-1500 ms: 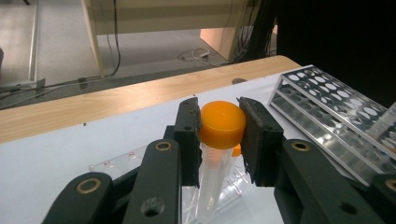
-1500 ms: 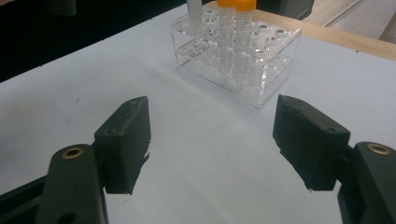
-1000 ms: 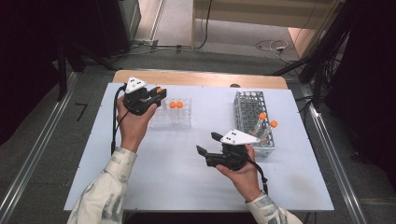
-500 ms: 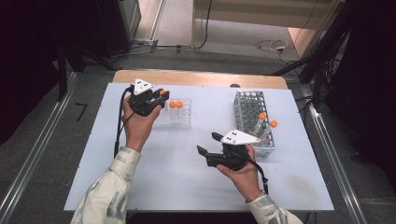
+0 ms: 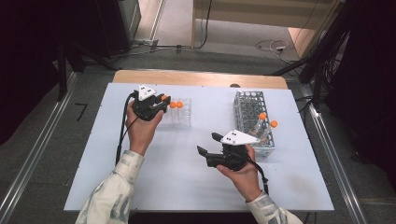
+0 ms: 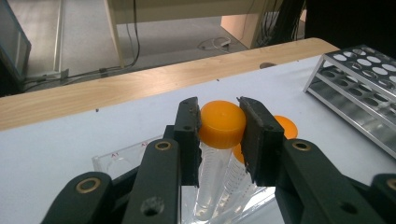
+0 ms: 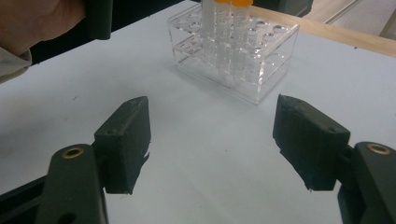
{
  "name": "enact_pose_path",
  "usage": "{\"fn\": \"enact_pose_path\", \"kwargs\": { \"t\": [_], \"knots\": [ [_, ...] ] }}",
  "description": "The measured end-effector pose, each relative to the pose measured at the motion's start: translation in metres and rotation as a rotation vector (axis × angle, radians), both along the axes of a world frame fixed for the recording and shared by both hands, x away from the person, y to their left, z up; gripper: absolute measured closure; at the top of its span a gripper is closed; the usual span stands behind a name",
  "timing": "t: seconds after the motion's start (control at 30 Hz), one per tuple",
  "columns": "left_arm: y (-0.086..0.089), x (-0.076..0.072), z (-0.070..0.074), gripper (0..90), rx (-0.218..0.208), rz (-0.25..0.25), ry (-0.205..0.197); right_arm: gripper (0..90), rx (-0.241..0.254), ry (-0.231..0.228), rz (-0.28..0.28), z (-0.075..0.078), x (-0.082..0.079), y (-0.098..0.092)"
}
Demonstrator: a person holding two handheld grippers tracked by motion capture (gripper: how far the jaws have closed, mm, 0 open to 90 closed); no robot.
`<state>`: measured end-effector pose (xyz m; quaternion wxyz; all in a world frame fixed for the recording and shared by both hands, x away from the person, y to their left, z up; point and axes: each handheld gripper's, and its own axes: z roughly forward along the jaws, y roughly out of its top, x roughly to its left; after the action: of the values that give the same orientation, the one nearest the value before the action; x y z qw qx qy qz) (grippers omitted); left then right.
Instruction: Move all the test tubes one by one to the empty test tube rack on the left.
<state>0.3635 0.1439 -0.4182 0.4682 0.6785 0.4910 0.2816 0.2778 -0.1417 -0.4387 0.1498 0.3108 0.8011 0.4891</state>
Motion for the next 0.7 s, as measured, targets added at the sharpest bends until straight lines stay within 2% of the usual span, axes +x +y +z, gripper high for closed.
{"fn": "enact_pose_path", "kwargs": {
  "t": [0.53,0.7],
  "knots": [
    [0.0006,-0.0030,0.0003,64.5,-0.022,-0.001,0.011,26.5,-0.004,0.000,0.001,-0.0007,0.0000,0.0000],
    [0.0019,-0.0085,0.0039,56.0,-0.048,0.001,0.004,26.4,-0.001,0.001,-0.004,-0.0004,0.0001,-0.0021]
  ]
}}
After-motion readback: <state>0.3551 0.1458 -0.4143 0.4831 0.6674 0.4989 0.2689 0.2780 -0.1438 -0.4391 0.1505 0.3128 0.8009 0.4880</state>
